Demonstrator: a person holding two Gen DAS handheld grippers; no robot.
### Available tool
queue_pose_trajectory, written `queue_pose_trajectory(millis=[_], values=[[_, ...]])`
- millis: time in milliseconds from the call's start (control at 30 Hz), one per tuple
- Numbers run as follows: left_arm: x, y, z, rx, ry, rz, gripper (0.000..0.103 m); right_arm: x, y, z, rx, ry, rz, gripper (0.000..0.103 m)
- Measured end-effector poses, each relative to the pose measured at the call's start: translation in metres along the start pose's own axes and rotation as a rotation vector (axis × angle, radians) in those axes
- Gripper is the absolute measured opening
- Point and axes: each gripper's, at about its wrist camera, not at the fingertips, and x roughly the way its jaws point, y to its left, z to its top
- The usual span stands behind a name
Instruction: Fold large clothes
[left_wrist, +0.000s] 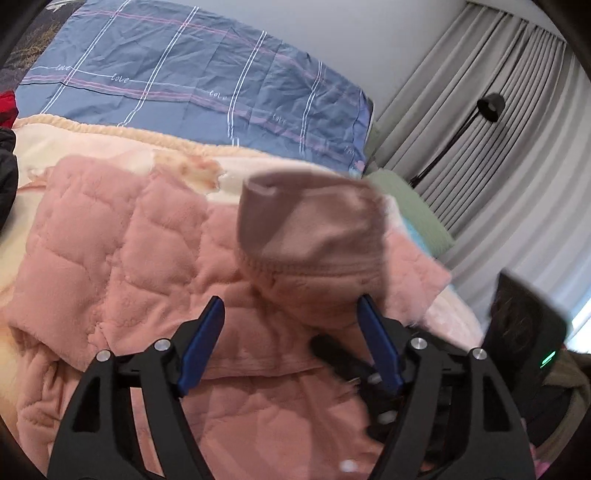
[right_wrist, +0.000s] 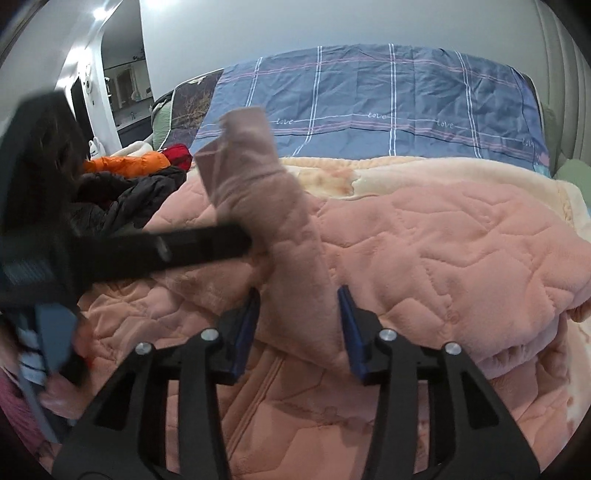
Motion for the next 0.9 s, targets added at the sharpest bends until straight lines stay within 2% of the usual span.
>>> queue_pose_trajectory(millis=[67, 133, 200, 267, 300, 333, 367, 400, 433, 500, 600, 667, 733, 767, 800, 833, 867, 900], values=[[-0.009, -0.009, 0.007, 0.005, -0.017, 0.01, 0.075, -0.004, 0.005, -0.003, -0.023, -0.022, 0.02, 0.048], [-0.013, -0.017, 0.01, 0.009, -0.011, 0.057, 0.086, -0.009, 0.012, -0.005, -0.067, -0.044, 0.039, 0.048], [-0.013, -0.021, 0.007, 0.01, 0.013, 0.087, 0.086, -0.011, 0.018, -0.006, -0.096, -0.053, 0.061, 0.053], [-0.006, -0.019, 0.002, -0.003, 0.043, 0.13, 0.086, -0.01, 0.017, -0.006, -0.089, -0.047, 0.074, 0.053], [0.001, -0.014, -0.001, -0.023, 0.056, 0.156, 0.081, -0.009, 0.014, -0.006, -0.074, -0.041, 0.084, 0.053], [0.006, -0.01, -0.002, -0.038, 0.067, 0.165, 0.061, -0.008, 0.012, -0.006, -0.064, -0.038, 0.091, 0.053], [0.011, -0.004, -0.002, -0.054, 0.08, 0.166, 0.049, -0.008, 0.01, -0.006, -0.057, -0.035, 0.093, 0.053], [0.016, 0.0, -0.001, -0.073, 0.094, 0.153, 0.03, -0.008, 0.01, -0.006, -0.055, -0.032, 0.097, 0.053], [0.019, 0.004, 0.003, -0.091, 0.099, 0.136, 0.019, -0.009, 0.01, -0.006, -0.059, -0.033, 0.099, 0.053], [0.016, 0.0, 0.012, -0.076, 0.088, 0.132, 0.013, -0.016, 0.008, -0.005, -0.063, -0.048, 0.132, 0.055], [-0.002, -0.028, 0.032, 0.045, 0.02, 0.139, 0.009, -0.035, -0.006, -0.003, -0.052, -0.095, 0.225, 0.056], [-0.023, -0.052, 0.05, 0.156, -0.061, 0.185, 0.008, -0.047, -0.025, 0.002, -0.029, -0.103, 0.232, 0.055], [-0.049, -0.062, 0.066, 0.228, -0.156, 0.261, 0.007, -0.054, -0.047, 0.004, 0.037, -0.096, 0.194, 0.055], [-0.058, -0.062, 0.072, 0.244, -0.187, 0.302, 0.007, -0.055, -0.061, 0.004, 0.084, -0.084, 0.139, 0.057], [-0.068, -0.054, 0.08, 0.245, -0.206, 0.351, 0.007, -0.051, -0.083, 0.003, 0.157, -0.054, 0.013, 0.059], [-0.071, -0.046, 0.082, 0.243, -0.202, 0.387, 0.007, -0.044, -0.097, 0.0, 0.197, -0.015, -0.098, 0.059], [-0.07, -0.036, 0.083, 0.24, -0.19, 0.429, 0.007, -0.03, -0.116, -0.005, 0.258, 0.065, -0.209, 0.056], [-0.06, -0.015, 0.079, 0.241, -0.144, 0.509, 0.007, -0.021, -0.129, -0.011, 0.323, 0.112, -0.197, 0.054]])
